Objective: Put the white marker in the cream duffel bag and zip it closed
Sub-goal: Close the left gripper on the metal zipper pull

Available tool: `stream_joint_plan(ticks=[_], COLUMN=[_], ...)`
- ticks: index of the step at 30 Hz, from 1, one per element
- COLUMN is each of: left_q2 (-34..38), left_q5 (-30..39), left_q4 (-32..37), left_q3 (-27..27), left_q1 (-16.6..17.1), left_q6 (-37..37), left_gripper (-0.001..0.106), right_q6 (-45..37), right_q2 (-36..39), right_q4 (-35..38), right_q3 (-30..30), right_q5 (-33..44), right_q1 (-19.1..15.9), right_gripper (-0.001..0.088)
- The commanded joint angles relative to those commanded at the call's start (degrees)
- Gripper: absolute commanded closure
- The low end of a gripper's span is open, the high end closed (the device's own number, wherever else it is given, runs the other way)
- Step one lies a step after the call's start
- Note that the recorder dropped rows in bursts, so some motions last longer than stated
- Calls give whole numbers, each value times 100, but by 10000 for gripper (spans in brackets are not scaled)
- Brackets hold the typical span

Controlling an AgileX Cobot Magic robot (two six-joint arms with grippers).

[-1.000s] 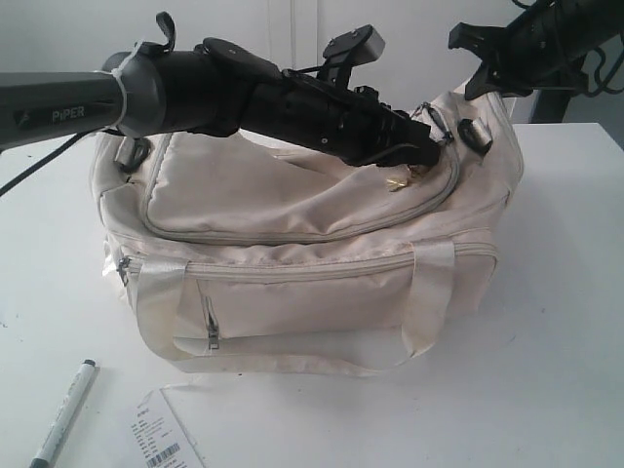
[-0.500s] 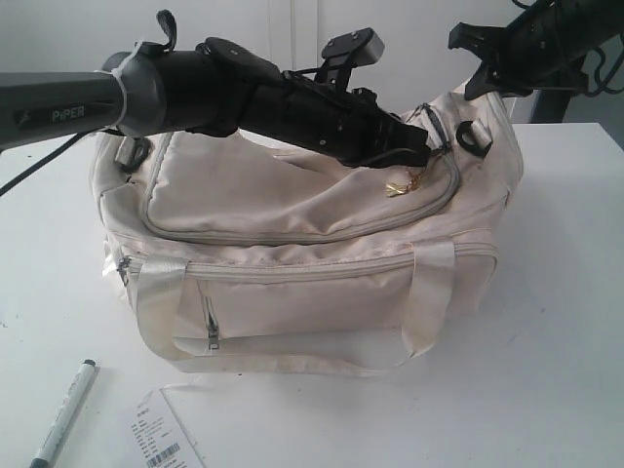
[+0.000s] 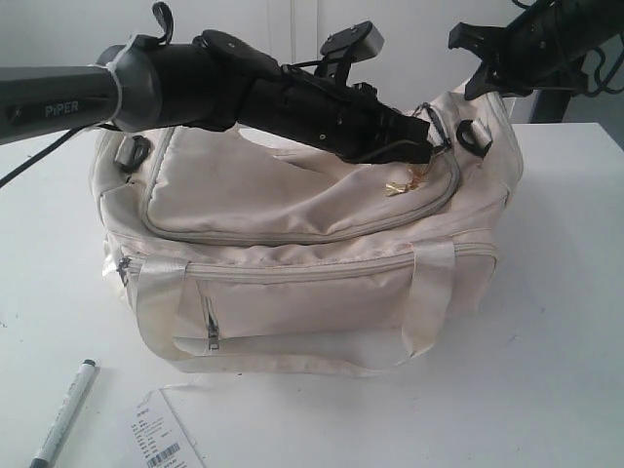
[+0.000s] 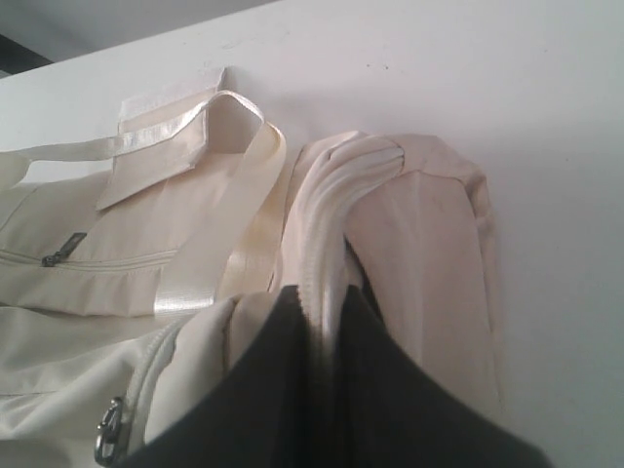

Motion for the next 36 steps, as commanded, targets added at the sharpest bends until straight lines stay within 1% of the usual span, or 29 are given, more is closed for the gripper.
stream_joint_plan(ticks=[6, 21, 27, 32, 36], left_q2=[-10, -45, -57, -211, -310], left_q5=[14, 14, 218, 261, 330], left_q4=[0, 12, 12, 288, 367], left_q3=[0, 0, 0, 0, 0], left_q1=[0, 0, 0, 0, 0], left_q6=[-122, -137, -137, -137, -229], left_gripper=[1053, 1053, 1053, 1053, 1053], right_q6=[0, 0, 103, 102, 102], right_q2=[0, 0, 0, 0, 0], right_q4=[0, 11, 11, 11, 11], right_q3=[0, 0, 0, 0, 0], right_q5=[0, 42, 59, 98, 98], right_q1=[0, 0, 0, 0, 0], right_gripper=[868, 868, 868, 868, 868])
